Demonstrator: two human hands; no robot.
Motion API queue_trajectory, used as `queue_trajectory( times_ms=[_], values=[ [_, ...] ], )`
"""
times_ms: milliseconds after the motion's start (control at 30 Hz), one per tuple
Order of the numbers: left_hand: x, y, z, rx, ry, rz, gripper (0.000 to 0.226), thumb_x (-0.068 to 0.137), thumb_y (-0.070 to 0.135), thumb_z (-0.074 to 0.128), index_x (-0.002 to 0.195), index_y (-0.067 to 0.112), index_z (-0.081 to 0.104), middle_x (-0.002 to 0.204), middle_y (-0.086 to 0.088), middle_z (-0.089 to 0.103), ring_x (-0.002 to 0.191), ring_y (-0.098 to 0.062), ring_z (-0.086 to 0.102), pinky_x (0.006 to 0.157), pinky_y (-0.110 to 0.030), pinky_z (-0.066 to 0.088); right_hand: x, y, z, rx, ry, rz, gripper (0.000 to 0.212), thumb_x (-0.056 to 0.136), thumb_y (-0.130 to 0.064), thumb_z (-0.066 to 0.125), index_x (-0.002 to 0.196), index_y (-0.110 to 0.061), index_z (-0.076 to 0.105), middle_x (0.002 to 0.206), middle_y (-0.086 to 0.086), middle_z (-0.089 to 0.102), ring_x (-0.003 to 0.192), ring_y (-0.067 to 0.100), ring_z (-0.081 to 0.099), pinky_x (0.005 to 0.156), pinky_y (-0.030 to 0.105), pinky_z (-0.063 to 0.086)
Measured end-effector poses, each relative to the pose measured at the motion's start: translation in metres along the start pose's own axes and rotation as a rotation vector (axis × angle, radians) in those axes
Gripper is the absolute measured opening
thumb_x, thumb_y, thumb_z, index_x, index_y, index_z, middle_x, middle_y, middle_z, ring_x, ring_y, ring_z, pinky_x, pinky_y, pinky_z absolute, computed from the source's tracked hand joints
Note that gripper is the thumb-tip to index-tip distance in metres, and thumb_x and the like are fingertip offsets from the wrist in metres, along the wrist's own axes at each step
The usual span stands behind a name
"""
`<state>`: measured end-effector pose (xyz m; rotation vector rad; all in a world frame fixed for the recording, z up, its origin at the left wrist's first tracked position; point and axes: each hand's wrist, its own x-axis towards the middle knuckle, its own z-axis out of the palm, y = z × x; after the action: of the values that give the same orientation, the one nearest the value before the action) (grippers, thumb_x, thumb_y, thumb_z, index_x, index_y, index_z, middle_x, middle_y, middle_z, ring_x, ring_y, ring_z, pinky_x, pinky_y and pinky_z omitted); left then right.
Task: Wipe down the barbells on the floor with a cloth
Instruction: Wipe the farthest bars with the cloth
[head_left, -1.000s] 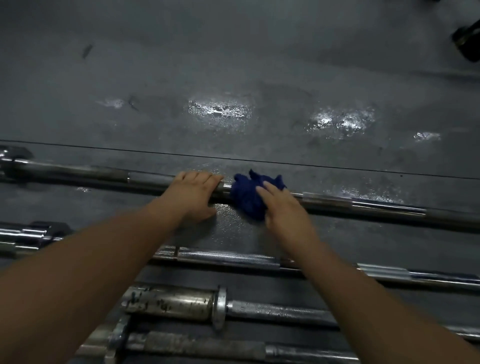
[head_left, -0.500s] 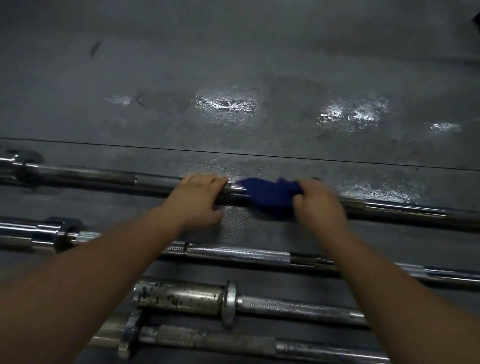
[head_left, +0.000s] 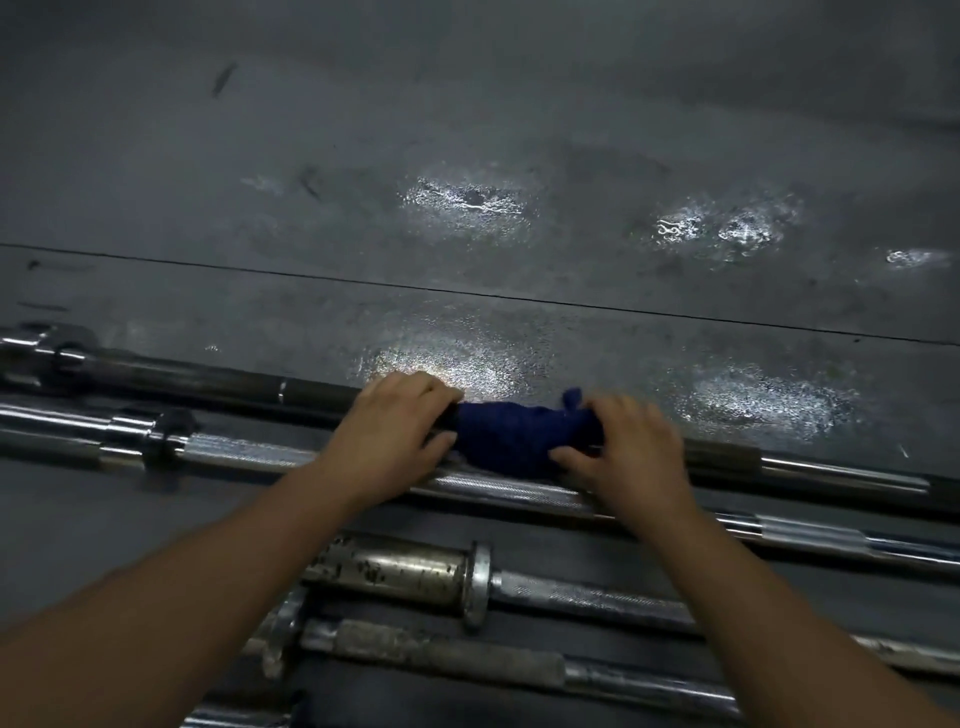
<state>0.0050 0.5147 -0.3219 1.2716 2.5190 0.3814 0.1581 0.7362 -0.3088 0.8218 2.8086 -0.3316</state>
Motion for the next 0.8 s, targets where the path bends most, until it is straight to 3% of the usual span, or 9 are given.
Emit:
queue_trajectory(
  times_ms=[100, 200, 267, 367, 433, 467, 633, 800],
  values=[
    [-0.007, 0.002, 0.002, 0.003, 0.012, 0.026, 0.040, 0.088, 0.038, 0.064, 0.126, 0.029, 0.058, 0.116, 0.009, 0.055, 0.105, -0.017, 0.048, 0.092, -0.039, 0.039, -0.005, -0.039, 0.005, 0.046, -0.027, -0.050, 0.044, 0.072, -0.051, 0.065, 0.103, -0.022, 0.053, 0.106, 0.001, 0.054, 0.101, 0.026, 0.049, 0.086, 0.039, 0.041],
    [-0.008, 0.004, 0.004, -0.008, 0.022, 0.012, 0.042, 0.084, 0.034, 0.069, 0.124, 0.026, 0.061, 0.112, 0.005, 0.057, 0.102, -0.021, 0.051, 0.089, -0.040, 0.041, 0.000, -0.079, 0.018, 0.188, -0.053, -0.186, 0.051, 0.077, -0.049, 0.048, 0.121, -0.023, 0.052, 0.111, 0.006, 0.059, 0.104, 0.029, 0.051, 0.092, 0.041, 0.042],
    [-0.008, 0.004, 0.004, -0.023, 0.021, 0.003, 0.042, 0.088, 0.035, 0.065, 0.128, 0.026, 0.058, 0.117, 0.005, 0.057, 0.106, -0.021, 0.052, 0.093, -0.040, 0.041, 0.014, -0.062, 0.015, 0.145, -0.096, -0.192, 0.053, 0.077, -0.041, 0.038, 0.125, -0.027, 0.057, 0.115, 0.007, 0.063, 0.106, 0.031, 0.055, 0.091, 0.040, 0.044],
    [-0.011, 0.002, 0.005, -0.063, 0.009, 0.012, 0.039, 0.092, 0.033, 0.060, 0.130, 0.025, 0.056, 0.123, 0.006, 0.059, 0.111, -0.019, 0.053, 0.099, -0.039, 0.041, 0.014, 0.016, 0.005, 0.068, -0.097, 0.093, 0.032, 0.080, -0.026, 0.045, 0.102, -0.021, 0.067, 0.097, 0.010, 0.068, 0.089, 0.031, 0.060, 0.073, 0.035, 0.044],
    [-0.010, 0.003, 0.005, -0.060, 0.022, 0.011, 0.037, 0.094, 0.034, 0.059, 0.130, 0.024, 0.056, 0.123, 0.006, 0.060, 0.111, -0.019, 0.054, 0.099, -0.040, 0.042, 0.007, 0.046, -0.006, 0.087, 0.003, 0.311, 0.029, 0.081, -0.016, 0.049, 0.102, -0.021, 0.069, 0.086, 0.008, 0.064, 0.081, 0.030, 0.056, 0.069, 0.034, 0.042],
    [-0.008, 0.004, 0.005, -0.045, 0.020, 0.007, 0.038, 0.094, 0.037, 0.058, 0.130, 0.025, 0.056, 0.123, 0.006, 0.060, 0.111, -0.019, 0.053, 0.099, -0.040, 0.042, 0.005, 0.043, -0.003, 0.077, 0.026, 0.324, 0.030, 0.080, -0.016, 0.051, 0.105, -0.020, 0.069, 0.085, 0.007, 0.063, 0.083, 0.029, 0.055, 0.072, 0.034, 0.041],
    [0.002, 0.010, 0.010, 0.006, -0.053, -0.007, 0.057, 0.085, 0.040, 0.071, 0.136, 0.024, 0.051, 0.126, 0.002, 0.058, 0.114, -0.023, 0.053, 0.102, -0.041, 0.039, -0.007, -0.059, 0.026, -0.021, 0.015, -0.179, 0.058, 0.076, -0.062, 0.042, 0.124, -0.033, 0.056, 0.113, 0.006, 0.061, 0.110, 0.033, 0.052, 0.098, 0.047, 0.040],
    [0.005, -0.004, 0.013, -0.195, 0.035, -0.013, 0.028, 0.084, 0.029, 0.076, 0.107, 0.026, 0.060, 0.101, 0.009, 0.062, 0.097, -0.018, 0.054, 0.091, -0.041, 0.043, 0.005, 0.009, 0.020, -0.012, 0.056, -0.262, 0.039, 0.086, -0.053, 0.054, 0.116, -0.030, 0.066, 0.104, 0.000, 0.066, 0.094, 0.027, 0.059, 0.081, 0.039, 0.045]
  ],
)
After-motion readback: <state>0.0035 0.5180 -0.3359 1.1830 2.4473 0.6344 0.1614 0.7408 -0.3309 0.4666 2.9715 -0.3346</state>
